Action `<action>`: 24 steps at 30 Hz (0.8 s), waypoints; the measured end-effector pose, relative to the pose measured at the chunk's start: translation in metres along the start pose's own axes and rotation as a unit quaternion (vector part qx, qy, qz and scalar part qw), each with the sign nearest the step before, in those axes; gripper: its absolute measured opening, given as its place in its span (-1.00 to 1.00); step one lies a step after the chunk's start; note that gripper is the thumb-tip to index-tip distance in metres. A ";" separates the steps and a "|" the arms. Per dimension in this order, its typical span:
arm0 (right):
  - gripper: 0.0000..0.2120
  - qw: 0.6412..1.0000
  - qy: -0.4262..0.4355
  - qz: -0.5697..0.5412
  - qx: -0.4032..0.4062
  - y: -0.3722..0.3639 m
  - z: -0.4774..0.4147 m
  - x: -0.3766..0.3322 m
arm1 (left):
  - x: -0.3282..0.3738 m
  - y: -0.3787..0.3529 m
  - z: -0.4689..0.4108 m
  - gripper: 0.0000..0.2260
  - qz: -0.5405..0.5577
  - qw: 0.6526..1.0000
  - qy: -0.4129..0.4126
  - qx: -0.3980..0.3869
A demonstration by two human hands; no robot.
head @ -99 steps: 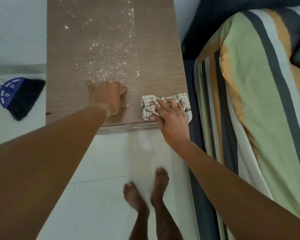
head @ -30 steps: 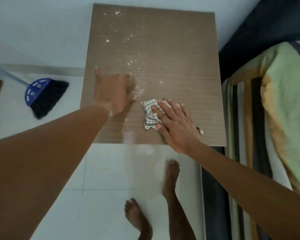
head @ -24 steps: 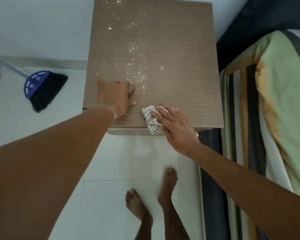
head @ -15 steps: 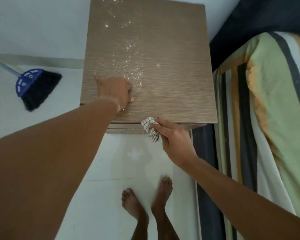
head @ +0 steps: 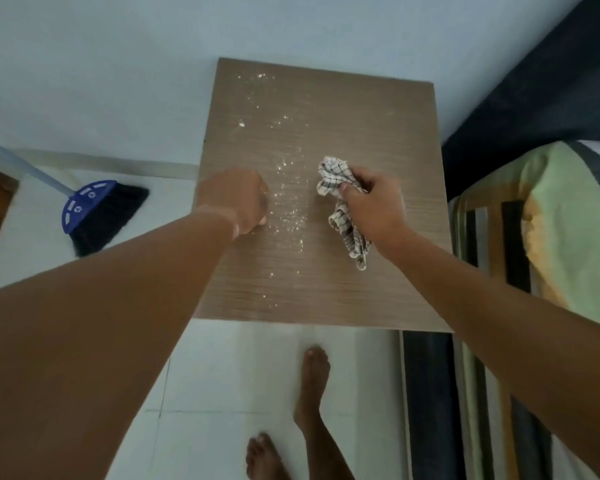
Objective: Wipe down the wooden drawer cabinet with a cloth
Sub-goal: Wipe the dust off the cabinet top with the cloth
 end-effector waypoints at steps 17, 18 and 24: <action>-0.54 0.882 0.318 0.348 0.003 -0.076 -0.252 -0.079 | -0.016 0.020 -0.089 -0.12 -0.081 0.990 0.096 -0.070; -0.53 0.870 0.338 0.358 -0.011 -0.082 -0.253 -0.087 | -0.017 0.019 -0.090 -0.11 -0.092 0.988 0.095 -0.075; -0.49 0.841 0.373 0.390 -0.044 -0.093 -0.256 -0.096 | -0.018 0.015 -0.092 -0.10 -0.095 0.987 0.098 -0.087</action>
Point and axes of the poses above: each hand's wrist, its own z-axis away from the middle knuckle, its own y-axis out of the back of the hand, x = y × z, the point moved 5 cm from there along -z, towards the middle knuckle, and after that the axes turned 15 degrees about z, right-handed, at the moved point
